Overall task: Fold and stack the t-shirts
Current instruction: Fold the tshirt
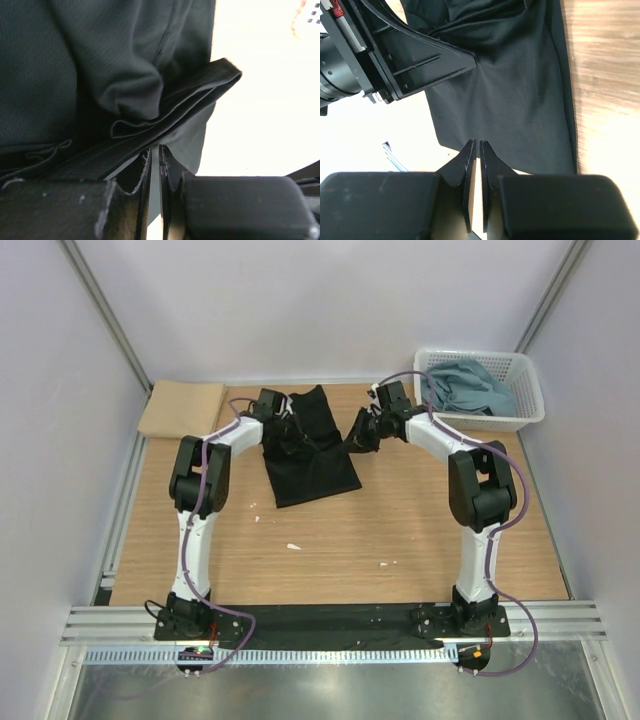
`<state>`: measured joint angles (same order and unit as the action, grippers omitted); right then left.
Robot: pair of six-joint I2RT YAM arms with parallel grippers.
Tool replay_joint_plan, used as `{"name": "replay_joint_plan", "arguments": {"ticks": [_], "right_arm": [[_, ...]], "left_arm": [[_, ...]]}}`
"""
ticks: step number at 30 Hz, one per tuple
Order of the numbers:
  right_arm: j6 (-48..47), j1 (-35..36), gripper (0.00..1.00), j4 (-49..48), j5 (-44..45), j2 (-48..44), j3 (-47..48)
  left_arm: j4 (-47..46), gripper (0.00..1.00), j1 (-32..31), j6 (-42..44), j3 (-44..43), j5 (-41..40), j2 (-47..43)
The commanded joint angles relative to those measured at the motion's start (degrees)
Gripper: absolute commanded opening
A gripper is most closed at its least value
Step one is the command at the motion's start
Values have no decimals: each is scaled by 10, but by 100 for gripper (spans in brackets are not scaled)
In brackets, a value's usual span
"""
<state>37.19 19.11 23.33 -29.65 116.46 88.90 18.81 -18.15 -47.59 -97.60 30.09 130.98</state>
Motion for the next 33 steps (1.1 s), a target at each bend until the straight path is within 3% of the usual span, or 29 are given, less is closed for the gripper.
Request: {"name": "replay_joint_plan", "arguments": {"ticks": [1, 14, 21, 33], "right_arm": [[5, 0, 13, -43, -10, -5, 5], [74, 1, 13, -98, -45, 82, 49], [123, 0, 12, -181, -64, 121, 54], [243, -8, 10, -296, -69, 225, 153]], "left_arm": [[-11, 10, 7, -1, -14, 13, -5], [-69, 10, 24, -35, -60, 46, 53], [-123, 10, 45, -74, -61, 61, 65], [-185, 9, 57, -112, 14, 98, 26]]}}
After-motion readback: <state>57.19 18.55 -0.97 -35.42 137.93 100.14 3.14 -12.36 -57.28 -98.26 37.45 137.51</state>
